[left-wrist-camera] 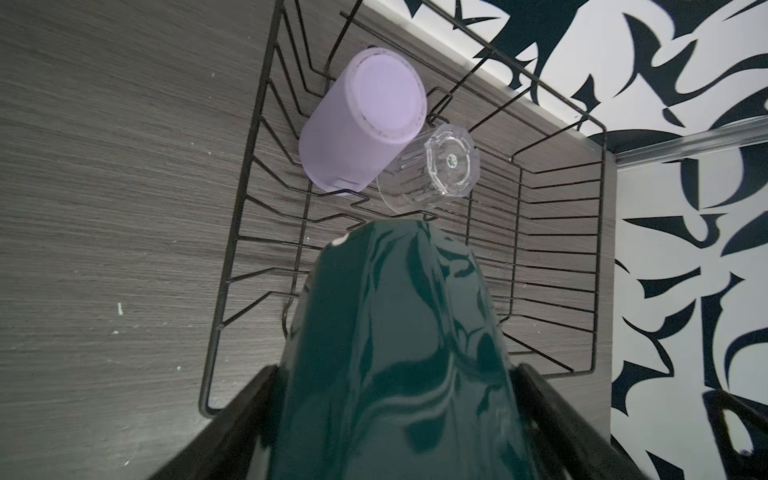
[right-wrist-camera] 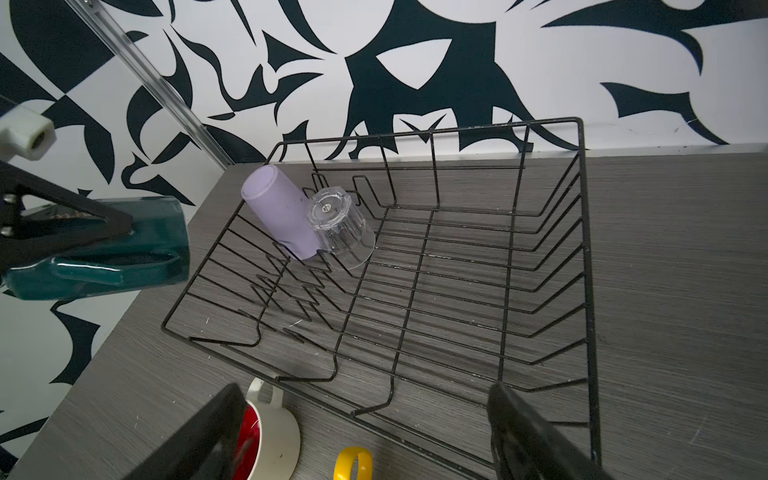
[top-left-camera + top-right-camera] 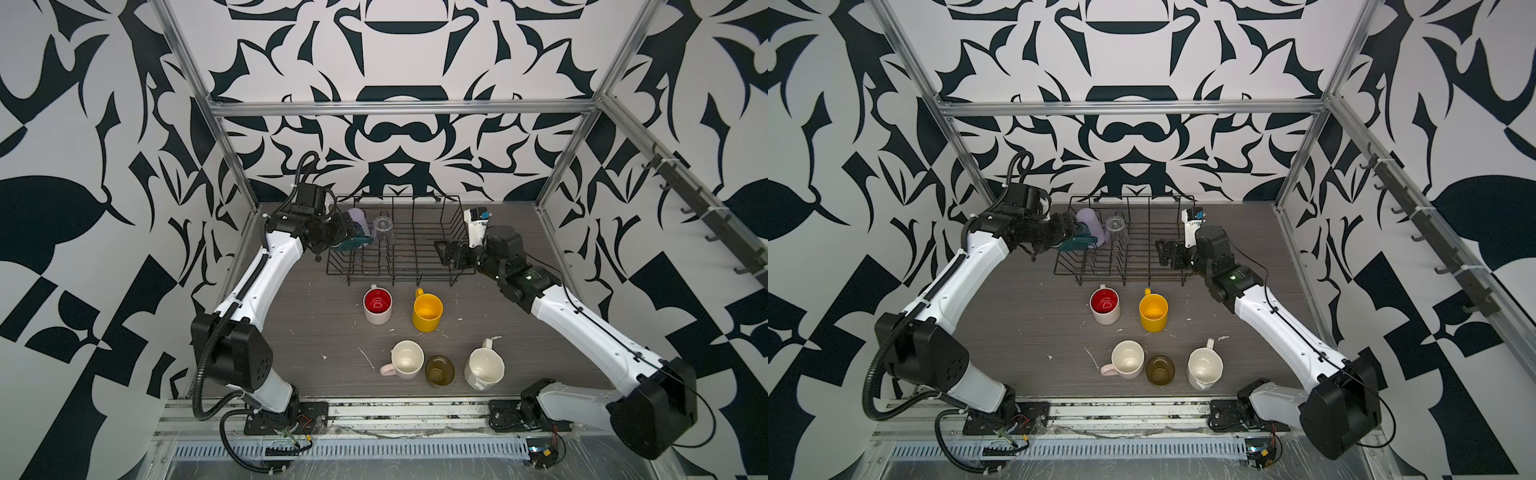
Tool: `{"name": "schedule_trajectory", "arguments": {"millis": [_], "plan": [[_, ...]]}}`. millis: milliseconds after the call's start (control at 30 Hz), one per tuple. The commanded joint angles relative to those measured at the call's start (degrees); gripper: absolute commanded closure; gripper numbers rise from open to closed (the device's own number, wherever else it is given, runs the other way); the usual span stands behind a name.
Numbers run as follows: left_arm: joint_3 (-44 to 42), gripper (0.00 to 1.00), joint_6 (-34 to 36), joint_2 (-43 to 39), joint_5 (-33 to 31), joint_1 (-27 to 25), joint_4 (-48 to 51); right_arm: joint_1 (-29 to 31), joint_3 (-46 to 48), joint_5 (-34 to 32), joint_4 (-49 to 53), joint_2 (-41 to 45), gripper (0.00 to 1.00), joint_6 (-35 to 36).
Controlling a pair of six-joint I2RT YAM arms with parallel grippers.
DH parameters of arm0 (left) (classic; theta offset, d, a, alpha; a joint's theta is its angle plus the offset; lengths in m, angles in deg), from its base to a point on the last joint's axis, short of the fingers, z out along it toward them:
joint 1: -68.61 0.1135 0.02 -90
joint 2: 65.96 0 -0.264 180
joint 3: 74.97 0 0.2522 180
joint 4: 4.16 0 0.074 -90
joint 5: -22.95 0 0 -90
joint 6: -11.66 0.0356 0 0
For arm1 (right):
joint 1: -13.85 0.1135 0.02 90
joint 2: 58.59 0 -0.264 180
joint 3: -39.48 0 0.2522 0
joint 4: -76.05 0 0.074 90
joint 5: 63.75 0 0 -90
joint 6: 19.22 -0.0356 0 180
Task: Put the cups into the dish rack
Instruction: 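Lower the dark green mug upside down into the rack beside the lavender cup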
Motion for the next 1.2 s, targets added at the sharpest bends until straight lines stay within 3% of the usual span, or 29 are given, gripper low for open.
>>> {"name": "schedule_trajectory", "arguments": {"millis": [0, 600, 1167], "plan": [[2.74, 1.00, -1.09, 1.15, -0.70, -0.51, 0.96, -0.77, 0.99, 0.59, -2.29, 1.40, 0.07, 0.49], [7.39, 1.00, -0.30, 13.57, -2.44, -2.31, 3.71, -3.67, 4.95, 5.00, -5.47, 1.07, 0.07, -0.71], [7.45, 0.98, -0.52, 20.48, -3.01, -2.33, 3.17, -4.84, 6.26, 6.88, -6.06, 0.78, 0.07, -1.17]]}}
